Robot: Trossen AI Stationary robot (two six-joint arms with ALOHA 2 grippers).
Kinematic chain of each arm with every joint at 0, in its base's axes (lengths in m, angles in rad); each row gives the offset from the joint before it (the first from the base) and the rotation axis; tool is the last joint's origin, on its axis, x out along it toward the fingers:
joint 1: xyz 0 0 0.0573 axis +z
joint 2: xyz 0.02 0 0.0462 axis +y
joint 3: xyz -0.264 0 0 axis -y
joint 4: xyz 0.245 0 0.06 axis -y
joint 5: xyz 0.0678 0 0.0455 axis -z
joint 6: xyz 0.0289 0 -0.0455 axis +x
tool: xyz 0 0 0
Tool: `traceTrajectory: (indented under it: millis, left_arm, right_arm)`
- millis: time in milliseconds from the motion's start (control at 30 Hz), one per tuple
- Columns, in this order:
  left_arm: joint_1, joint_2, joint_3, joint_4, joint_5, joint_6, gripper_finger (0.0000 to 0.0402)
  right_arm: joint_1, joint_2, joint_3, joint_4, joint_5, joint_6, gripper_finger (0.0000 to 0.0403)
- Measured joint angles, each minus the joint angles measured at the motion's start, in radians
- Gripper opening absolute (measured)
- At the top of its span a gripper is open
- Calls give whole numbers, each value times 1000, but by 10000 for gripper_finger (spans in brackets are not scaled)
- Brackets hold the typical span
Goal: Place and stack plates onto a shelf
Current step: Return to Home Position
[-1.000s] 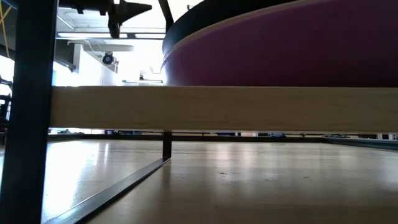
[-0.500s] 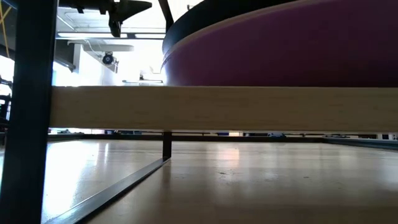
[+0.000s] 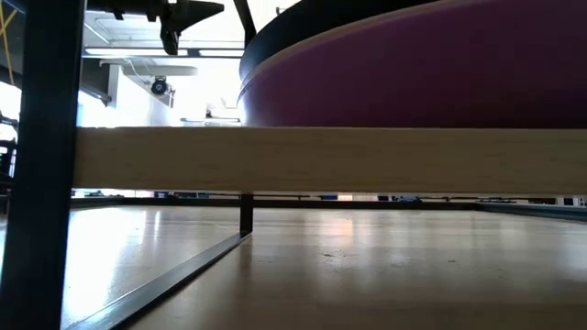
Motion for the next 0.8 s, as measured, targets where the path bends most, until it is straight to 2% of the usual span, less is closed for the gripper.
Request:
traceTrajectory:
  millis: [233,533,800]
  left_arm:
    - [55,-35,0,-41,75,88,112]
    - [159,-112,-5,-133,213,102,7]
    - [136,-151,-172,74,169,56,0]
  right_arm:
    - [0,1,0,-14,-3,11,226]
    - [0,0,0,-14,-3,52,226]
    - [0,0,0,-14,5,53,226]
